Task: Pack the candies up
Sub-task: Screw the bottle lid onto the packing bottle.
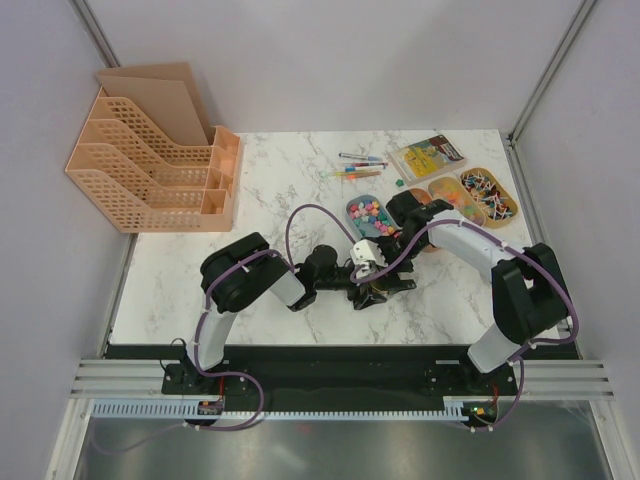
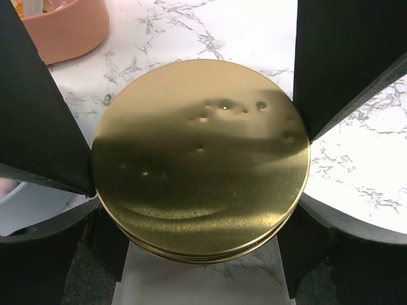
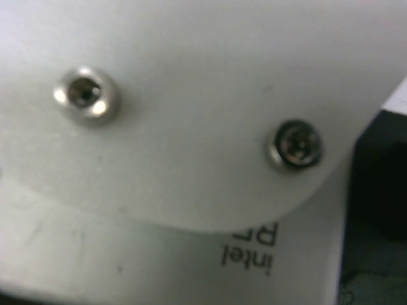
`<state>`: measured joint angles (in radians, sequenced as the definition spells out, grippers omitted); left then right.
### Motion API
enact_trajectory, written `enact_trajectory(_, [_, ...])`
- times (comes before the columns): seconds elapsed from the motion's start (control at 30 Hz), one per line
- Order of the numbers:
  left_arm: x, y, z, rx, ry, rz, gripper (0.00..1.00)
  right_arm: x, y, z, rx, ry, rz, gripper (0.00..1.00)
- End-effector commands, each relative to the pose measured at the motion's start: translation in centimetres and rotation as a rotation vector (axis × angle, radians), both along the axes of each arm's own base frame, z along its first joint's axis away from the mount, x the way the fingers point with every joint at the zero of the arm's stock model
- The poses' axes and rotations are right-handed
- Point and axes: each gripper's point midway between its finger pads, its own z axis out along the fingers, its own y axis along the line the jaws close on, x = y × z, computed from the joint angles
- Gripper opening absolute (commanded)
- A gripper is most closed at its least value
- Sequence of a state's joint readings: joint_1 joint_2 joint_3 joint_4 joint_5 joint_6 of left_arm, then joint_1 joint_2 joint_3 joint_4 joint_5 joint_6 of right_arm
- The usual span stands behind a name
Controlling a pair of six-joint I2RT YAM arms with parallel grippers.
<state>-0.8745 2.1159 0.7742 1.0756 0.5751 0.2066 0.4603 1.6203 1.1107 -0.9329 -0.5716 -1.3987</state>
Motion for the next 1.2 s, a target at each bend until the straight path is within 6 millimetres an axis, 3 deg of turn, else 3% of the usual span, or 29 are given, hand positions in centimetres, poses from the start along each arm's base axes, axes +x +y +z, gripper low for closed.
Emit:
enact_trajectory(0.0, [-1.5,5.8,-10.2,0.335,0.203,0.113,0.02,-0.4,0.1,0.4,0.024,0.024,-0.016,0.98])
enact_trajectory(0.4, [-1.5,5.8,-10.4,0.341,0.208,0.113,0.02,-0.6,-0.1,0.6,0.019,0.044,-0.069,0.98])
enact_trajectory(0.6, [-1.4,5.9,-10.4,0.343,0.206,0.12,0.02,-1.3,-0.6,-0.3,-0.009,0.104,-0.141,0.73])
enact_trajectory(0.73, [-1.2,6.1,-10.6,0.351,0.208,0.137,0.02,-2.9,-1.3,-1.4,-0.019,0.161,-0.216,0.54])
enact_trajectory(1.17, [-1.1,6.2,-10.8,0.357,0.218,0.147,0.02,-6.0,-2.0,-3.2,-0.042,0.321,-0.423,0.5])
